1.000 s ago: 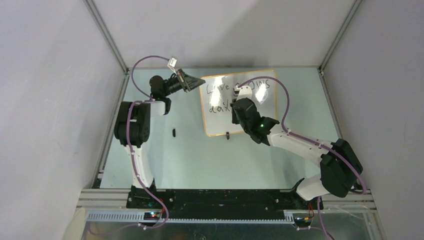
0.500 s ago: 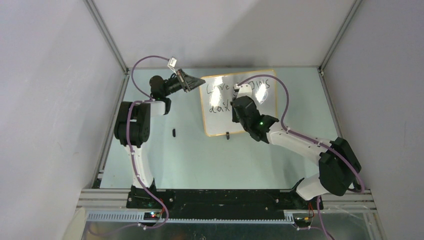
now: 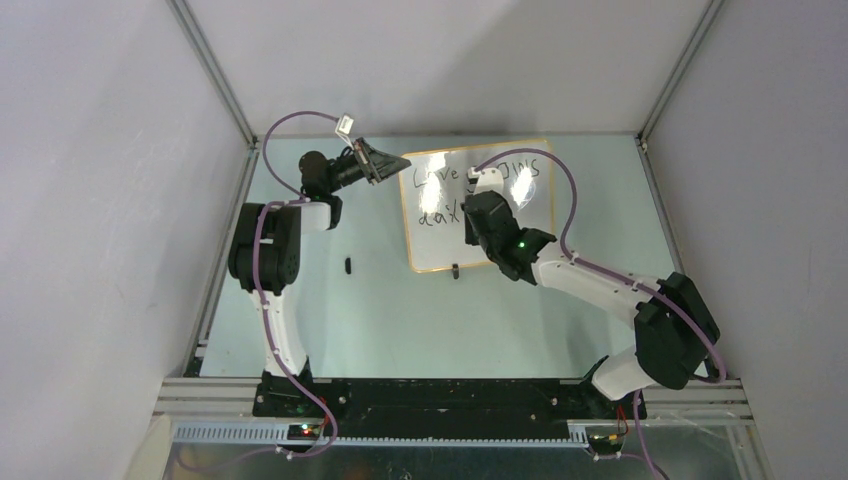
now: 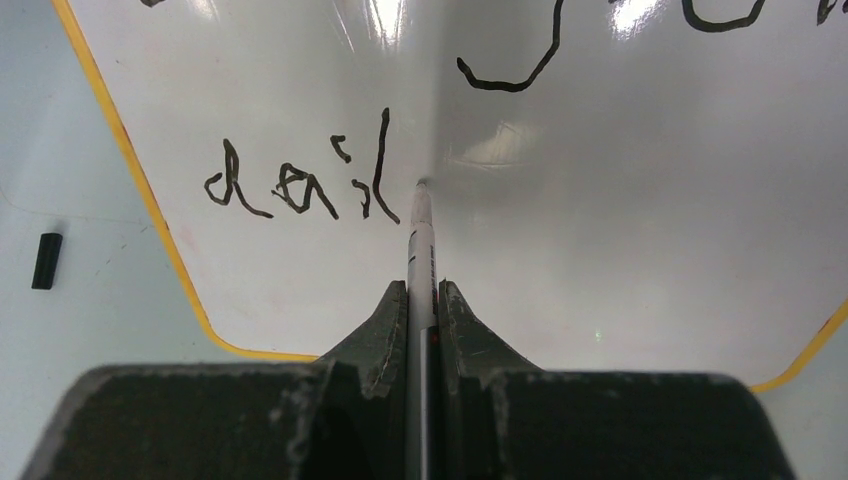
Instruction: Write a sentence on the whiteboard
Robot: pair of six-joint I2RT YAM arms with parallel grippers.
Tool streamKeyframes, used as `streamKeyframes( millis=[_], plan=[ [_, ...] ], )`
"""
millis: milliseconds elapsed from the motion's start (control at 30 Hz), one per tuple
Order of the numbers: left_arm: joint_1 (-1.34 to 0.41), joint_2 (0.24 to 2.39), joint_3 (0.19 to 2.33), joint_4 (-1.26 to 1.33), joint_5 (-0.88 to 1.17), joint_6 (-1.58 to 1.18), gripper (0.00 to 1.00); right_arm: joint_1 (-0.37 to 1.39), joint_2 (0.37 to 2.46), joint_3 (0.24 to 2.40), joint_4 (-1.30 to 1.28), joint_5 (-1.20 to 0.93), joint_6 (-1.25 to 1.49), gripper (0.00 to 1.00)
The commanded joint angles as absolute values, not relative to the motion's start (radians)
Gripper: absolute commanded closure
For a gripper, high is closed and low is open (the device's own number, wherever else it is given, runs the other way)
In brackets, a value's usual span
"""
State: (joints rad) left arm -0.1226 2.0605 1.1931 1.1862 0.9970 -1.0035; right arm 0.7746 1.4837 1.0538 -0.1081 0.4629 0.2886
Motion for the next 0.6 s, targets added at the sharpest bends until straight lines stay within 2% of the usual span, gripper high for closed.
streamKeyframes(
  millis=[0,567],
  plan=[
    [-0.141,2.002,1.183,1.194,1.013,-0.983,1.00,0.771,1.497,1.093,-0.116,0.479,0.305,1.00],
    [-0.141,2.003,1.185,1.192,1.013,-0.983,1.00,0.779,1.498,1.093,-0.119,0.477,0.304,1.00]
  ],
)
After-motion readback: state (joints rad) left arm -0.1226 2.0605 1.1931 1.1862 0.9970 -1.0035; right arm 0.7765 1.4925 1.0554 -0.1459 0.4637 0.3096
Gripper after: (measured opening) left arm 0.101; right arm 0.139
